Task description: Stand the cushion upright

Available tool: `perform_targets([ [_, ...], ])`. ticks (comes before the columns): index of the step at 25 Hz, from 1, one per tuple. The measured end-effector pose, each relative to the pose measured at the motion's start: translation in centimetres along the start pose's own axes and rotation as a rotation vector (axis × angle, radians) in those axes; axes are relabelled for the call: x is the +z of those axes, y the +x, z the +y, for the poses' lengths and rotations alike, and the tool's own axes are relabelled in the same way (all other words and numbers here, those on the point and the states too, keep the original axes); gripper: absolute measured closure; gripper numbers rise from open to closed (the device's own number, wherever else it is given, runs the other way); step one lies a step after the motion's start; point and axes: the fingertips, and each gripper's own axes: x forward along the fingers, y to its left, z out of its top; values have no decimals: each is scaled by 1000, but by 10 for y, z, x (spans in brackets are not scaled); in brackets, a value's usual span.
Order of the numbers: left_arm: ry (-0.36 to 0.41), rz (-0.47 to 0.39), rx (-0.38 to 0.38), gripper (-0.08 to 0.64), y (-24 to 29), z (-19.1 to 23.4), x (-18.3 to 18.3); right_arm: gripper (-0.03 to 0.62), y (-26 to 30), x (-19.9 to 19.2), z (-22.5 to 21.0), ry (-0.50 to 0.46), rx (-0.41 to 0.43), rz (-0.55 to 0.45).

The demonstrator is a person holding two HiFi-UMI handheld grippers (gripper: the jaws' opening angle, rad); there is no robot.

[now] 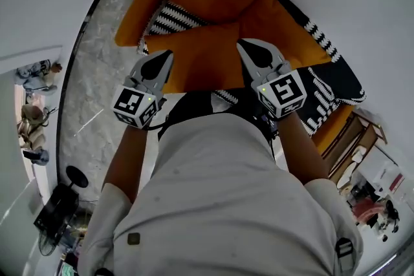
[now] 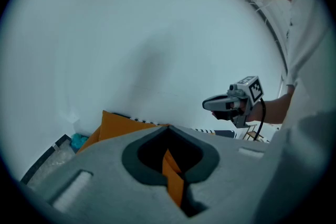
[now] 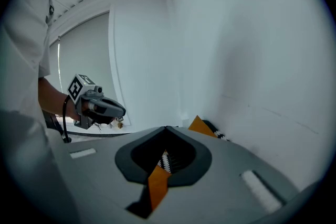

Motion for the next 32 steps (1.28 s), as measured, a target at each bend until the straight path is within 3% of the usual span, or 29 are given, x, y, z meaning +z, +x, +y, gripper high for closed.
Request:
perform_targets([
  [8,-77,96,-28,498,34,73,-59,528,91,-63,-14,27,25,161],
  [15,-124,255,-84,417,87,114,-145,468,147,-154,-40,44,45,354],
  [22,-152,455,-20,336,117,171,-233,399,196,-231,-52,67,92,513],
  [30,-183,627,30,251,137,216,-330,337,233,-317,-70,81,71,671],
  [32,-221,658,52,230,141,226,-351,330,239,-338,-75,87,65,714],
])
